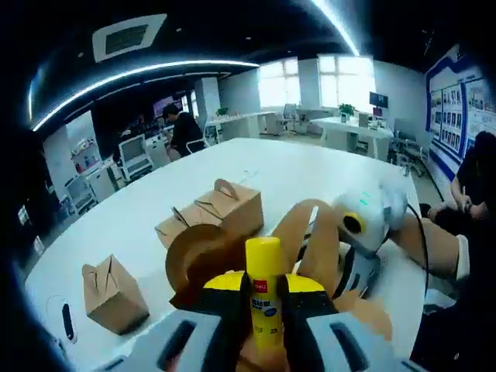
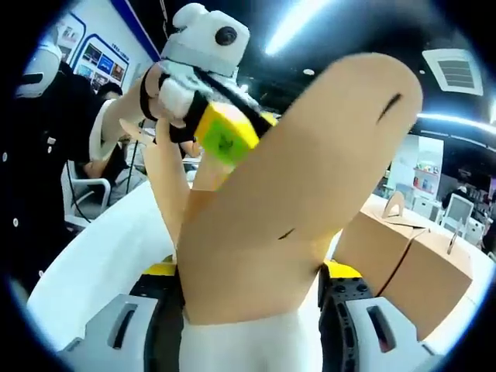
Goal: Pick up one paper box from the group, open the paper box, and remove the item inside
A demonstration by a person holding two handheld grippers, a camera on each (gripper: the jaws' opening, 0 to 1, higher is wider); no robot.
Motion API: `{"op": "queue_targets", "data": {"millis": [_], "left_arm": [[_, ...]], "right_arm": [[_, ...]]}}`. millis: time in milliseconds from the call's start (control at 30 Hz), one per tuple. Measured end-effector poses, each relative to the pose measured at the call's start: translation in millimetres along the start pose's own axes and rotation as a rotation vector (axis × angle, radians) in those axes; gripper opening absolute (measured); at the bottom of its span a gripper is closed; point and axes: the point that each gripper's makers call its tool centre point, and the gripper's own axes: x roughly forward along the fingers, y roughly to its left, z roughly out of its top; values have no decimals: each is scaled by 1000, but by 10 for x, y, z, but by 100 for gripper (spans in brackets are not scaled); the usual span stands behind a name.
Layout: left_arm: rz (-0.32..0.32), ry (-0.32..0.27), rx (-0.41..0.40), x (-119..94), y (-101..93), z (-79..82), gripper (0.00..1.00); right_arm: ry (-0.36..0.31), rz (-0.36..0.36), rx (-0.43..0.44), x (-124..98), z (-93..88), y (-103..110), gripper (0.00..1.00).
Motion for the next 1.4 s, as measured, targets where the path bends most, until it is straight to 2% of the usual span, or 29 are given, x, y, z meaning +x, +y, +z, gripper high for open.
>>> {"op": "queue_targets", "data": {"millis": [167,333,433,500,567,700,800,1033,1267,1400], "left_arm": [[28,-69,20,-203,5,186,19],[62,-165,-19,-524,93,309,19],[83,-203,-47,-696,154,298,19],[123,-234,-75,-787,218,290,19],[141,-247,-63,-875,240,243,19],[163,-295,-113,-1050,311,167,19],[203,-340,-156,-1209,425,27,19],[279,-375,-195,-1356,590,-391,19],[303,-401,-238,-1346,570,-871,19],[312,-417,-214,-1276,500,-1082,19]], "right_arm": [[1,-9,-4,11,4,3,69],[-7,-18,7,10,-2,13,69],[-9,-22,17,4,-11,14,68],[-11,-24,21,-1,-15,16,68],[-15,-27,31,-11,-23,11,68],[-16,-31,38,-20,-31,4,67],[-14,-37,42,-32,-36,1,67],[-20,-57,85,-143,-41,-6,73],[-13,-141,76,-410,-42,-19,73],[-20,-191,71,-582,-2,28,73]]}}
